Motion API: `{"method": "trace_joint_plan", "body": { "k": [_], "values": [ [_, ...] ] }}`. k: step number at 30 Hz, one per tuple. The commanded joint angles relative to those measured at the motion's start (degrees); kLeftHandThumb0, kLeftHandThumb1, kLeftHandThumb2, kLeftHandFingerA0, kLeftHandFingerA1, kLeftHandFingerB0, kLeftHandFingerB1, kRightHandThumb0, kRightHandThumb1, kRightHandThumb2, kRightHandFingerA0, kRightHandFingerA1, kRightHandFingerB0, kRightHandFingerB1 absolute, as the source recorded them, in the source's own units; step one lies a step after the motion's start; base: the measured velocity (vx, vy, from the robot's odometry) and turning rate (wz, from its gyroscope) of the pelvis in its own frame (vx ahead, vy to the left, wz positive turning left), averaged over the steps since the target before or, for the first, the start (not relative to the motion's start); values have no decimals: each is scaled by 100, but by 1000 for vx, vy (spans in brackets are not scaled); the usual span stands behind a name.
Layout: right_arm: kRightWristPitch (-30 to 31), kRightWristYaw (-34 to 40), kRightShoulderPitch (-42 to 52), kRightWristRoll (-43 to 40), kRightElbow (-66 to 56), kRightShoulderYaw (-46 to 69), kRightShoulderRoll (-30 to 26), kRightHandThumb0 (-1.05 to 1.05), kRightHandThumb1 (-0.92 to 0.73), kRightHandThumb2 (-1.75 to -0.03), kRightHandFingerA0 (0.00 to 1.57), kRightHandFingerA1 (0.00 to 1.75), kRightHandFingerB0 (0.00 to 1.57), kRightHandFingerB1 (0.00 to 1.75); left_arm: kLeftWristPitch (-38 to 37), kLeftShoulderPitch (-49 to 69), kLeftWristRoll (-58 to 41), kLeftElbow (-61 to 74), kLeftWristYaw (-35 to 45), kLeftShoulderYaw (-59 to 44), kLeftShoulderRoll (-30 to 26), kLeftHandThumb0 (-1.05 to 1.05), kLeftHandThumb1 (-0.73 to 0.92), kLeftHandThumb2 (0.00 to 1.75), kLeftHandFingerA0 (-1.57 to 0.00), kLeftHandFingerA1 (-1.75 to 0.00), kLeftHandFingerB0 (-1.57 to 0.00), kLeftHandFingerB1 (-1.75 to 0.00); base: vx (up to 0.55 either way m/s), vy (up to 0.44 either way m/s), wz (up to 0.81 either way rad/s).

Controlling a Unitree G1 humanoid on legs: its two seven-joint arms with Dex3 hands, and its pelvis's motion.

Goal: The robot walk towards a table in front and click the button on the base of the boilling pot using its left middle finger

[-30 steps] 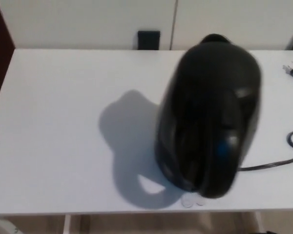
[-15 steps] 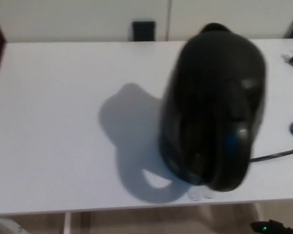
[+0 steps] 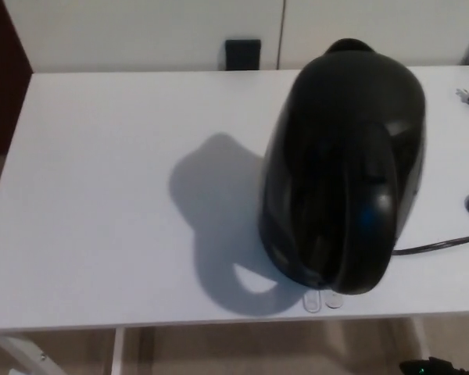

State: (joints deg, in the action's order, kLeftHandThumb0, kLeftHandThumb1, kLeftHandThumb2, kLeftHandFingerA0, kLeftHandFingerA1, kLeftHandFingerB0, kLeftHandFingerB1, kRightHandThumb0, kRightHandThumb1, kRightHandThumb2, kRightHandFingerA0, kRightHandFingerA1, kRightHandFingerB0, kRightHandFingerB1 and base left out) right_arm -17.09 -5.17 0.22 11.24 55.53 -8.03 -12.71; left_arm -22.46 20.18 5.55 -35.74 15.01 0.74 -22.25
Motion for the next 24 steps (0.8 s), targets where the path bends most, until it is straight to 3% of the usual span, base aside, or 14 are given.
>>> {"method": "trace_joint_plan", "body": {
  "k": [1, 15, 21, 22, 24],
  "values": [
    [57, -29, 113, -22, -69, 41, -50, -38, -60, -58, 49, 42, 30, 36, 200, 226, -9, 226, 85, 37, -3, -38, 48, 55, -52, -37, -36, -32, 0, 0, 0],
    [61, -72, 37, 10, -82, 15, -73, -38, -61, -58, 49, 42, 30, 36, 188, 781, 372, 1173, -58, 537, 56, -37, 51, 56, -52, -37, -36, -32, 0, 0, 0],
    [140, -143, 15, -42, -109, 34, -25, -37, -61, -58, 49, 43, 29, 37, -786, 1034, 1550, 1971, -380, 1471, -242, -44, 59, 59, -42, -34, -29, -31, 0, 0, 0],
    [141, -131, -9, -36, -81, 32, -17, -37, -61, -58, 49, 43, 29, 36, -752, 1036, 1736, 2155, -351, 1621, -311, -53, 51, 75, -31, -43, -20, -39, 0, 0, 0],
    [177, -112, -51, -7, -52, 14, -15, -36, -62, -58, 48, 43, 29, 36, -1003, 1020, 2166, 2503, -386, 1957, -409, -51, 53, 75, -31, -42, -18, -38, 0, 0, 0]
  ]
}}
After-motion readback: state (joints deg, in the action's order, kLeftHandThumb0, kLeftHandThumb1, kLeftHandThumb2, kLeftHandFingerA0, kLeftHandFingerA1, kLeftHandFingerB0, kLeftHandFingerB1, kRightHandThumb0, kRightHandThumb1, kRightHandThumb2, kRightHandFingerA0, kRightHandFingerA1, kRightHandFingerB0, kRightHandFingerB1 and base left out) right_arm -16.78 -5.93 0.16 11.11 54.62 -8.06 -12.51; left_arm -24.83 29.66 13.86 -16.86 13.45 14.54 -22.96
